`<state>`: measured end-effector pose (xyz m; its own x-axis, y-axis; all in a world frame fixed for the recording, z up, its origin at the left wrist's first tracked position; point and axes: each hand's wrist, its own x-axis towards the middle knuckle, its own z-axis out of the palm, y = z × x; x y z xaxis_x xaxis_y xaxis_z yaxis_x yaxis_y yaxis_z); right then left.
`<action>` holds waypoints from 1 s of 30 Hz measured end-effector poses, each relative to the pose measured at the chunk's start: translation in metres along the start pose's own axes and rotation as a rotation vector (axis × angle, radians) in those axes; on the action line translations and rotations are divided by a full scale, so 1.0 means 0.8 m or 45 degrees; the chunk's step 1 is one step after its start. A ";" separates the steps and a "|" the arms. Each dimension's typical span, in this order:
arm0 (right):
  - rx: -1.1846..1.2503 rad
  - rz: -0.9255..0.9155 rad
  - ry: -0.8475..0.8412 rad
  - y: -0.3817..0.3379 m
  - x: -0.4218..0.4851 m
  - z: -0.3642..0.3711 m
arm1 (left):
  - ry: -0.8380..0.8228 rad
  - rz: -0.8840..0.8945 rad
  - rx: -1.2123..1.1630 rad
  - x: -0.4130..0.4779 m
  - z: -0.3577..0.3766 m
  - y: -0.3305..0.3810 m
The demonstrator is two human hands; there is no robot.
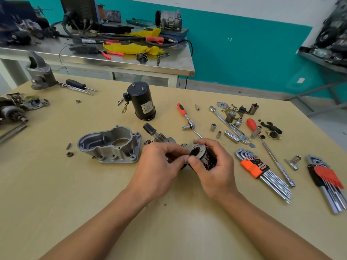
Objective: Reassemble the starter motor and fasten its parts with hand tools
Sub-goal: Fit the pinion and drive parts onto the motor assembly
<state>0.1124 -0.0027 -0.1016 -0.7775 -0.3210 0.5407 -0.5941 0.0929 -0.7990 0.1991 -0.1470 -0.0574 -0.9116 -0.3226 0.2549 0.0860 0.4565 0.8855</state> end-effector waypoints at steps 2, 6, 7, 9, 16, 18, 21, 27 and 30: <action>0.000 0.018 -0.010 -0.001 0.001 -0.002 | 0.006 0.014 0.018 -0.001 0.000 0.001; 0.062 0.086 -0.056 -0.003 0.003 -0.005 | 0.013 0.040 0.034 -0.002 0.001 0.000; 0.079 0.095 -0.069 -0.004 0.003 -0.006 | 0.008 0.040 0.033 -0.002 0.001 0.000; 0.107 0.111 -0.097 -0.007 0.004 -0.007 | 0.000 0.044 0.031 -0.002 0.001 -0.001; 0.227 0.171 -0.151 -0.017 0.008 -0.009 | -0.014 0.116 0.048 0.000 0.000 -0.001; 0.250 0.188 -0.158 -0.018 0.010 -0.010 | -0.013 0.134 0.052 0.000 0.000 0.000; 0.286 0.210 -0.159 -0.021 0.011 -0.010 | -0.005 0.168 0.066 0.000 0.000 0.001; 0.314 0.255 -0.165 -0.024 0.014 -0.012 | -0.002 0.179 0.062 0.000 0.001 0.003; 0.281 0.238 -0.157 -0.026 0.013 -0.011 | 0.003 0.165 0.050 0.000 0.000 0.003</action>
<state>0.1146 0.0003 -0.0773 -0.8299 -0.4311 0.3541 -0.3737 -0.0416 -0.9266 0.1996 -0.1455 -0.0554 -0.8931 -0.2606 0.3668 0.1869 0.5266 0.8293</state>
